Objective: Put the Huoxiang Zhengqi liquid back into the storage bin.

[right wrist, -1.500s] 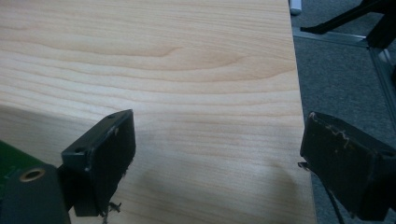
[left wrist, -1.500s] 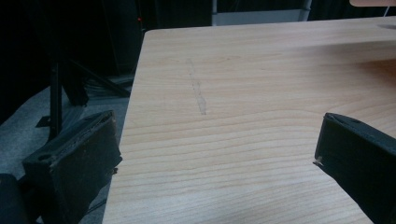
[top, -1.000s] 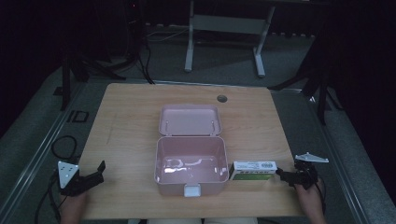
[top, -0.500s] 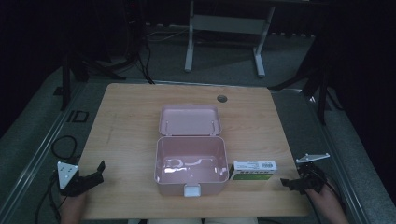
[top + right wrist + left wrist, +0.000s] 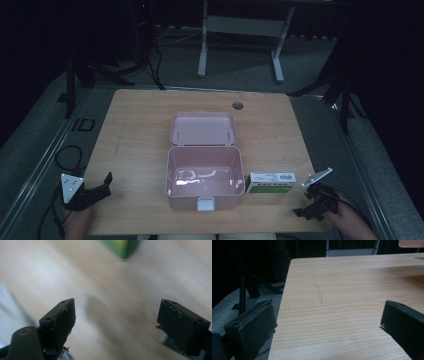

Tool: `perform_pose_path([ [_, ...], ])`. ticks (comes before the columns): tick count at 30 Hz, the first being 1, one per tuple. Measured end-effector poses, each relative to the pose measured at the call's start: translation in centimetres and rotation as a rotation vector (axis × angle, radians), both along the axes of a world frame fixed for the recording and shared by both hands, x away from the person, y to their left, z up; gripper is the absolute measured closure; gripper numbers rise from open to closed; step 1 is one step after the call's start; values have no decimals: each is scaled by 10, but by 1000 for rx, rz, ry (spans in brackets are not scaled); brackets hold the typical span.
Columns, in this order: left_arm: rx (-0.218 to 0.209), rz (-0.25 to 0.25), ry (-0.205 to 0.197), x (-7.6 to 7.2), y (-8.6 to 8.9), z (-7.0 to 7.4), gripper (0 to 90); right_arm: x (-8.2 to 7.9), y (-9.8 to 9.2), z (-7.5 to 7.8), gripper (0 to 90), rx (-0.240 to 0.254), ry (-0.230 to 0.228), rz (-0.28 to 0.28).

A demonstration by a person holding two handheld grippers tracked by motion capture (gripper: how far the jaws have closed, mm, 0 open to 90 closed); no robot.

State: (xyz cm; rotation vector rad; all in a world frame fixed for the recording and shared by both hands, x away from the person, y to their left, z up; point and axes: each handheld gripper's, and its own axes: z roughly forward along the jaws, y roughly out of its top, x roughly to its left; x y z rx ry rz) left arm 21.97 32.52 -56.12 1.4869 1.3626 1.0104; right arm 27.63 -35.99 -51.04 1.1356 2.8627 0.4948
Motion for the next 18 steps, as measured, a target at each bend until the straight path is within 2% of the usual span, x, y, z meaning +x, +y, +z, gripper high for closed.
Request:
perform_pose_path([
  [4,-1,-2,0,0,0,0,4,-4,10,1,136,-12,26,88],
  [6,-3,-2,0,0,0,0,4,-5,15,0,131,-13,54,126],
  [12,-4,-4,4,0,1,0,4,-11,29,-5,132,-52,89,243],
  [15,-4,-4,2,0,1,0,4,-14,36,-4,132,-72,77,281],
  [18,-4,-4,3,0,1,0,4,-15,43,-1,128,-79,84,320],
])
